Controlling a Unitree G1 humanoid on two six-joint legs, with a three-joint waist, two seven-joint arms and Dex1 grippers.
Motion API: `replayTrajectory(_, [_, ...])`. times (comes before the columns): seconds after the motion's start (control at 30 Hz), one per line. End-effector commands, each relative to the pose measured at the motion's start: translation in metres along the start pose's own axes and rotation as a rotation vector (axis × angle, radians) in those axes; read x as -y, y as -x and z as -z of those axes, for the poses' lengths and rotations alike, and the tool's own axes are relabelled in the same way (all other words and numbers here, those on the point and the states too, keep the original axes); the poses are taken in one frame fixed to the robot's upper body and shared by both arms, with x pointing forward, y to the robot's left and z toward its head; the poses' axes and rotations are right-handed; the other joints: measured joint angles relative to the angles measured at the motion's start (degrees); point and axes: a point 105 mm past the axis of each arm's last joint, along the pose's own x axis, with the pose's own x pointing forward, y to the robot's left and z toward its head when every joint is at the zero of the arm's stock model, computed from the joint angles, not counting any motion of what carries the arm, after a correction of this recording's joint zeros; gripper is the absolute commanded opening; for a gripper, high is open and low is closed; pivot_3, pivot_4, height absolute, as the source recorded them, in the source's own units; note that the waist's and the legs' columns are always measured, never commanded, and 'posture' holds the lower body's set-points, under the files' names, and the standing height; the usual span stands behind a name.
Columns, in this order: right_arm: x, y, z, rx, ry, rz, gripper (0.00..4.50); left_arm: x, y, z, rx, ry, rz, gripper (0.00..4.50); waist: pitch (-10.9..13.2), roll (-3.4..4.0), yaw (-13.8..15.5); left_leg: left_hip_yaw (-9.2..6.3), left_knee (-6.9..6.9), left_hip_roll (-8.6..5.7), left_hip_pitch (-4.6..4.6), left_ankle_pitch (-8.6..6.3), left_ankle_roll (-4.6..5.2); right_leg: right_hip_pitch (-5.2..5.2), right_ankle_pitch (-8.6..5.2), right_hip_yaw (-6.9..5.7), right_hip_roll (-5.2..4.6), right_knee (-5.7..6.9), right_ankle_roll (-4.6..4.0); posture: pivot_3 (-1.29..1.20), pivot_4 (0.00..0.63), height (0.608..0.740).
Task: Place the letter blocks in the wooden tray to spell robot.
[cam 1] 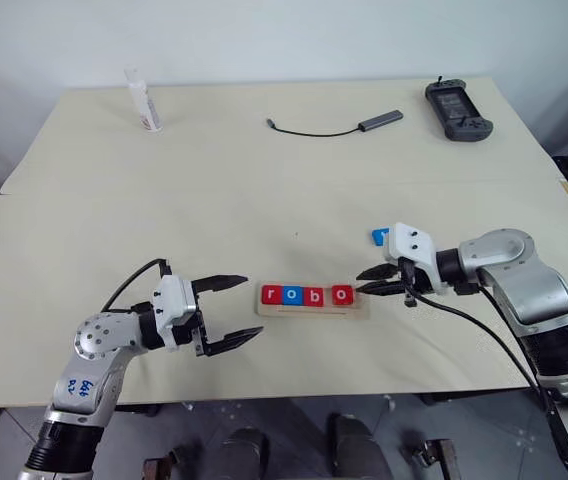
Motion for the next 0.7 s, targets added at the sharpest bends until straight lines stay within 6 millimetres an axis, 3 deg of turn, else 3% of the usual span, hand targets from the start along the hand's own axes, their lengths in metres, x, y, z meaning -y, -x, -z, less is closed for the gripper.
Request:
replayTrajectory(0.03, [0.0, -0.004, -0.002, 0.0, 0.023, 0.008, 0.01, -0.002, -0.001, -0.008, 0.016, -0.039, 0.006, 4.5, 0.0, 0.0, 0.0, 0.0, 0.0, 0.0, 0.0, 0.0, 0.0, 0.0, 0.0, 0.0, 0.0, -0.01, 0.0, 0.0, 0.15, 0.74])
replayTrajectory(0.5, [-0.018, -0.027, -0.023, 0.057, 0.043, -0.108, 0.01, -0.002, 0.002, -0.009, 0.01, -0.046, -0.022, 4.5, 0.0, 0.0, -0.4, -0.02, 0.0, 0.0, -0.01, 0.0, 0.0, 0.0, 0.0, 0.0, 0.0, -0.01, 0.0, 0.0, 0.15, 0.74])
replayTrajectory(0.6, [-0.017, -0.026, -0.023, 0.055, 0.047, -0.099, 0.01, -0.002, 0.002, -0.009, 0.01, -0.045, -0.024, 4.5, 0.0, 0.0, -0.4, -0.03, -0.01, 0.0, 0.0, 0.0, 0.0, 0.0, 0.0, -0.01, 0.0, -0.01, 0.0, 0.0, 0.15, 0.74])
replayTrajectory(0.7, [-0.011, -0.01, -0.02, 0.052, 0.039, -0.043, 0.01, -0.002, 0.001, -0.008, 0.012, -0.043, -0.022, 4.5, 0.0, 0.0, -0.3, -0.03, 0.0, -0.01, -0.01, 0.0, 0.0, 0.0, 0.0, -0.01, -0.01, -0.01, 0.0, 0.0, 0.15, 0.74])
